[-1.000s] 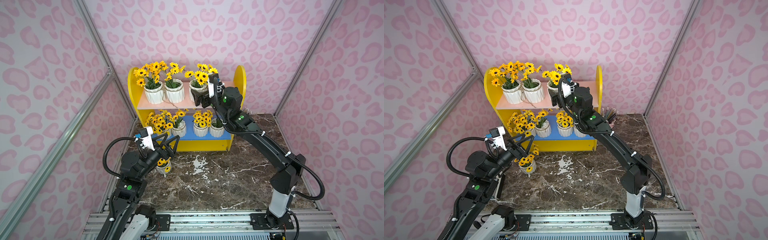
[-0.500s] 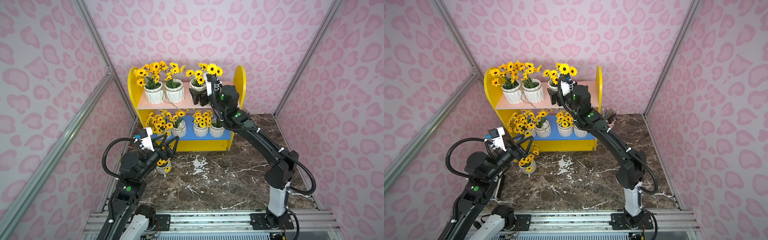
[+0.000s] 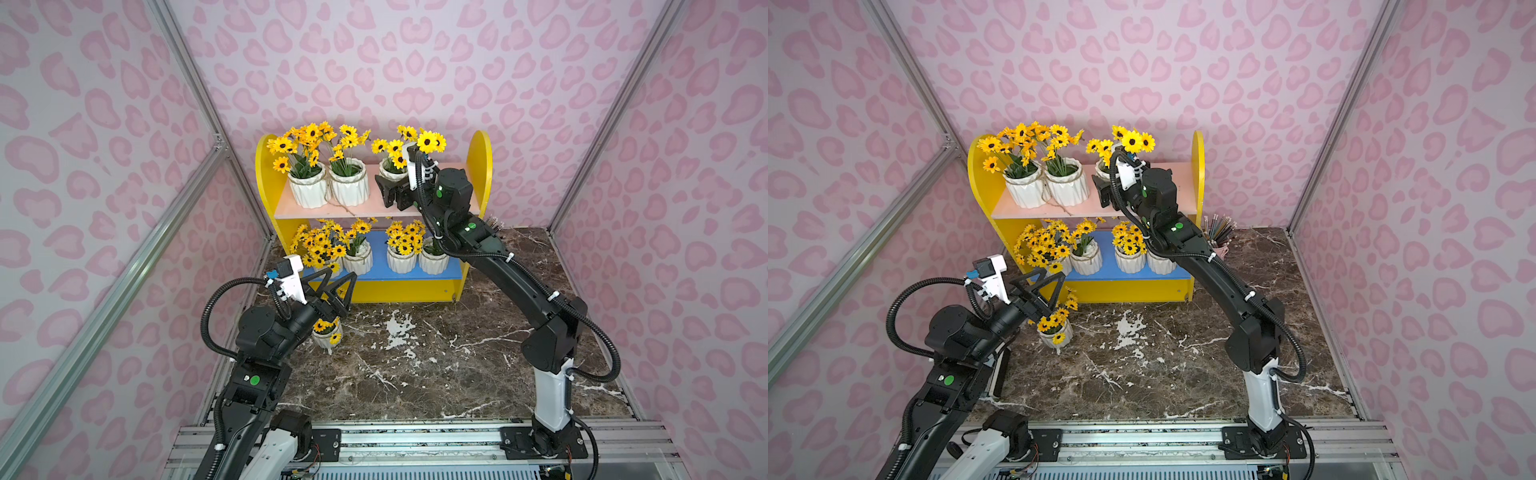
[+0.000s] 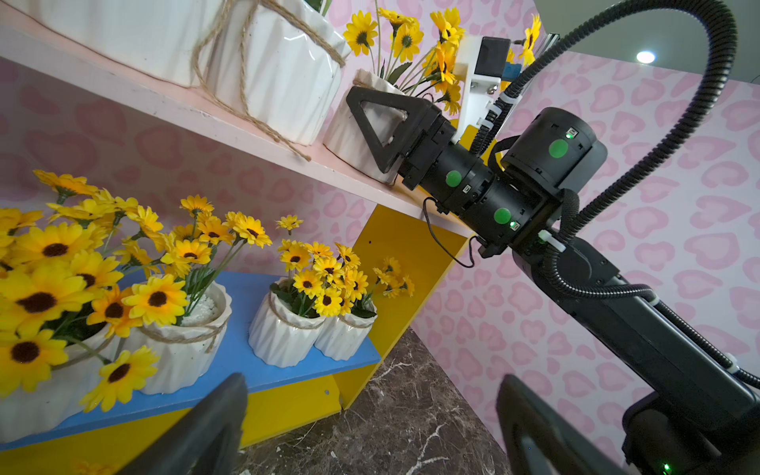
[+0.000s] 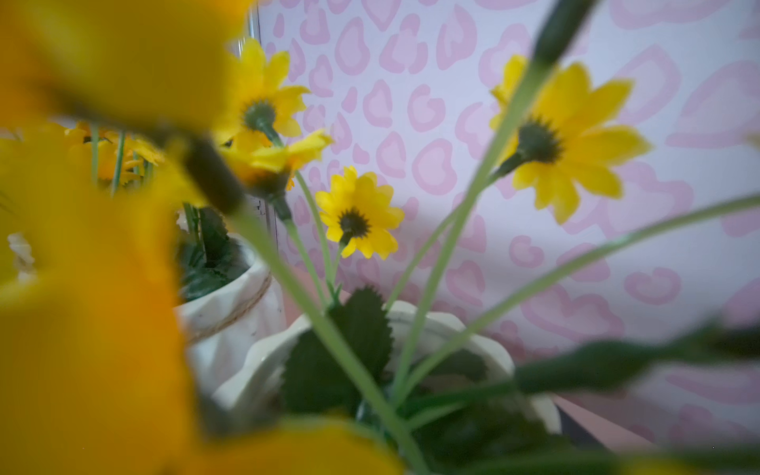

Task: Take the sunflower pots off the shelves
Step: Pick up the sunflower pot from the shelf.

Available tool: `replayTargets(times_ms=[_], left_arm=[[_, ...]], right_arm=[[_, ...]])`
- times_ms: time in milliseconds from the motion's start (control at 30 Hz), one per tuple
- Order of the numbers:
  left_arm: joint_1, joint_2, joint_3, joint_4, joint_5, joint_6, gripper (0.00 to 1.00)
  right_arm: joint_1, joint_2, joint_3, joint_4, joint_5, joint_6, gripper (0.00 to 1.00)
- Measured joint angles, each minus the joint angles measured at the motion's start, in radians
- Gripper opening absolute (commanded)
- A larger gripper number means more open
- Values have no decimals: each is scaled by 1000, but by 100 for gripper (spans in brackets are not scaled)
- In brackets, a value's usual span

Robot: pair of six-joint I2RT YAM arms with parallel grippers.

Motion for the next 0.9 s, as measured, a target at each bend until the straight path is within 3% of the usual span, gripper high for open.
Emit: replayTargets(times_ms=[133,300,533,900], left_arm=[[0,-1,2,-11,-8,7,96],[0,-1,11,-28,-18,18,96],[0,6,31,-31,-23,25,96],[0,-5,60,-82,-40,42,97]], right_arm=[[0,1,5,-6,-4,0,61],[0,-1,5,-7,-21,-11,0],[1,-33,-10,-44,-33,-11,0],[4,-211,-248,89,-52,17,0]])
